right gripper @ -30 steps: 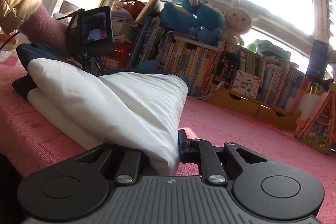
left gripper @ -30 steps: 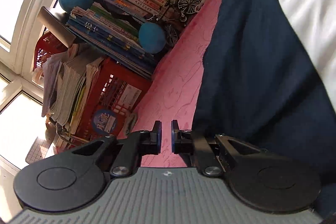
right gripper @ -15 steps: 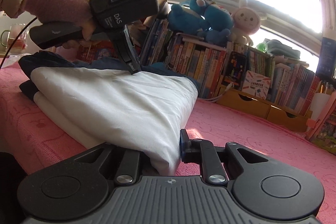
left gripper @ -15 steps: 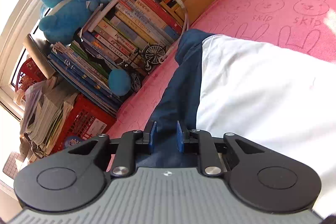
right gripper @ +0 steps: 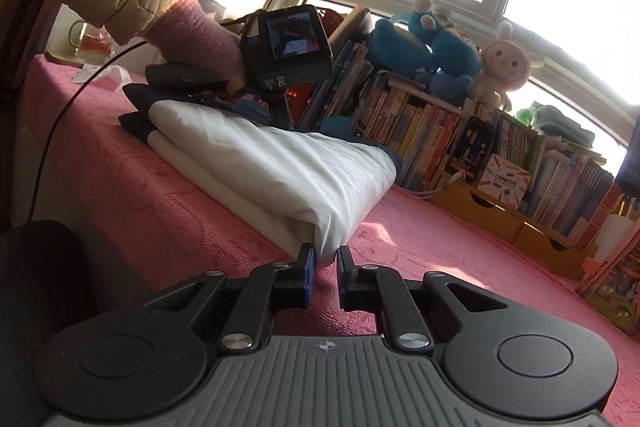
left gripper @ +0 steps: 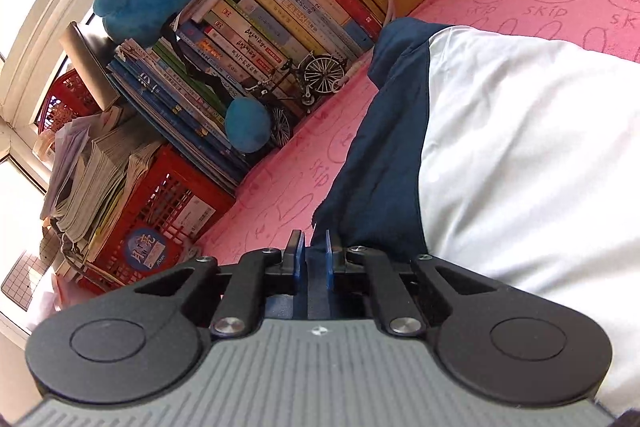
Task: Fold clothes
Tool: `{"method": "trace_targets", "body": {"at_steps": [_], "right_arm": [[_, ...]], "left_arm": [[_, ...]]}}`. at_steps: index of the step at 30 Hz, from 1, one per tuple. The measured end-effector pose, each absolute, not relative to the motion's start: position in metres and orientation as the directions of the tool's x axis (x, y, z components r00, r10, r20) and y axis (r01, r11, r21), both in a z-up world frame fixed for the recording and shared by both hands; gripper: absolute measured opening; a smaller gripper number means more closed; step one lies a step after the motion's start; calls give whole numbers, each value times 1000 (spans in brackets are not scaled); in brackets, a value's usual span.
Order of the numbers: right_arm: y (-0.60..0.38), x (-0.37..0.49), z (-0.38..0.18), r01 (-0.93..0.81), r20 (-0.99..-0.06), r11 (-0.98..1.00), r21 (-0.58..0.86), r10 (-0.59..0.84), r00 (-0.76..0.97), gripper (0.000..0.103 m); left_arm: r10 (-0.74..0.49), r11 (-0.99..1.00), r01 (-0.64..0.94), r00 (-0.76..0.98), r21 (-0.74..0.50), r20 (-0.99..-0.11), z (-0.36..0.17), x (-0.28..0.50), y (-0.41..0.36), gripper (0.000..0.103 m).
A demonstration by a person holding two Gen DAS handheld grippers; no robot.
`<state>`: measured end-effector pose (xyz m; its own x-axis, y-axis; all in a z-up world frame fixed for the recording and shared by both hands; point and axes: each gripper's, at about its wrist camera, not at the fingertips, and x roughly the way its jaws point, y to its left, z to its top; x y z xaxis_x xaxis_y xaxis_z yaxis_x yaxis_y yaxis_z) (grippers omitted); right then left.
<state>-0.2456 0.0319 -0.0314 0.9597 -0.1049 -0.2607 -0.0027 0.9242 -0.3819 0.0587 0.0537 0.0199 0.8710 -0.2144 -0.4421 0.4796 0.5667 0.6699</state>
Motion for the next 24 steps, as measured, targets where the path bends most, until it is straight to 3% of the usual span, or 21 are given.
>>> {"method": "trace_targets", "body": {"at_steps": [3,7,8,10,11,12,16,19,21,24], "right_arm": [[8,-253,-21,-22,-290,944,-330,-79,954,14],[-55,-234,8,-4,-412,987,-159,-63,909,16],[-72,-223,16,-4,-433,998,-65,-25,901,23],[-102,-197,29,-21,-465,991,133,81,881,46],[-118,-184,35,-27,-473,973,230,136,870,66],[-133,-171,41,-30,-475,945,326,191,859,74],[-143,-99,40,-77,-463,829,553,383,800,78],[-126,-50,33,-82,-522,858,506,381,763,77],[-122,-22,29,-76,-553,873,482,370,747,58],[-124,18,25,-64,-585,882,467,362,726,56]], "left_arm": [[-223,594,474,873,650,-433,25,57,59,15],[-253,706,469,867,530,-429,39,42,81,25],[-264,734,469,864,491,-429,43,36,87,26],[-279,767,466,861,441,-425,48,22,102,27],[-278,774,465,859,429,-429,47,17,107,28],[-277,780,464,857,420,-434,45,11,112,29],[-246,795,451,851,406,-464,27,9,127,30],[-245,813,450,840,370,-483,18,10,138,30],[-253,812,456,837,364,-485,16,11,140,30],[-264,809,466,832,358,-487,14,11,141,29]]}}
